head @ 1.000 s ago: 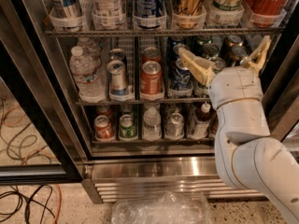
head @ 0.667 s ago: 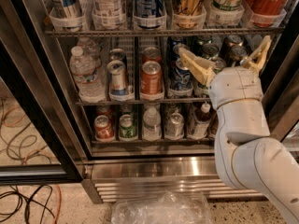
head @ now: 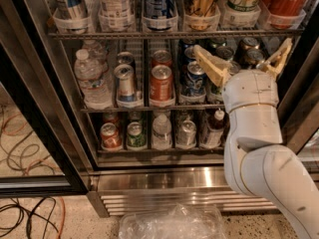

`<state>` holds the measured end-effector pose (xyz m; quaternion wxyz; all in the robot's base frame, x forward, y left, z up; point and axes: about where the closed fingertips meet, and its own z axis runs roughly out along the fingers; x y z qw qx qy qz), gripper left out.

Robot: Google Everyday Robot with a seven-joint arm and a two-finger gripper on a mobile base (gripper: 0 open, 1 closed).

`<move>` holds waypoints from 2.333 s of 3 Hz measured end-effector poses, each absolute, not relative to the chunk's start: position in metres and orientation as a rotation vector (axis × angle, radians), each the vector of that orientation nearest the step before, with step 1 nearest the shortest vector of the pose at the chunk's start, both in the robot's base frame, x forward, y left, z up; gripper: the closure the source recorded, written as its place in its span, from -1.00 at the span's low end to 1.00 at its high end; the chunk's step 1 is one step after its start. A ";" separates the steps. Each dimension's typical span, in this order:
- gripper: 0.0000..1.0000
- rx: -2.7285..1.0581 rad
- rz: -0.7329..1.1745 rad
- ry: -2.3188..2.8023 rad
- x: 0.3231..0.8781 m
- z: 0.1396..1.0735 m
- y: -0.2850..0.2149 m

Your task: Pick 7up can from top shelf of fridge

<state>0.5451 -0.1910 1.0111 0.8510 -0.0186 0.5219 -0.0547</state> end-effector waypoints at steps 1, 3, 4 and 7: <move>-1.00 -0.050 -0.135 1.063 0.556 1.016 -0.193; -1.00 -0.063 -0.141 1.025 0.564 1.022 -0.189; -1.00 -0.030 -0.161 1.044 0.561 1.026 -0.194; -1.00 0.042 -0.178 1.035 0.564 1.043 -0.205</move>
Offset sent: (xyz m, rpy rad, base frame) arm 0.0282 0.0052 0.0143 -0.0505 -0.1106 -0.0003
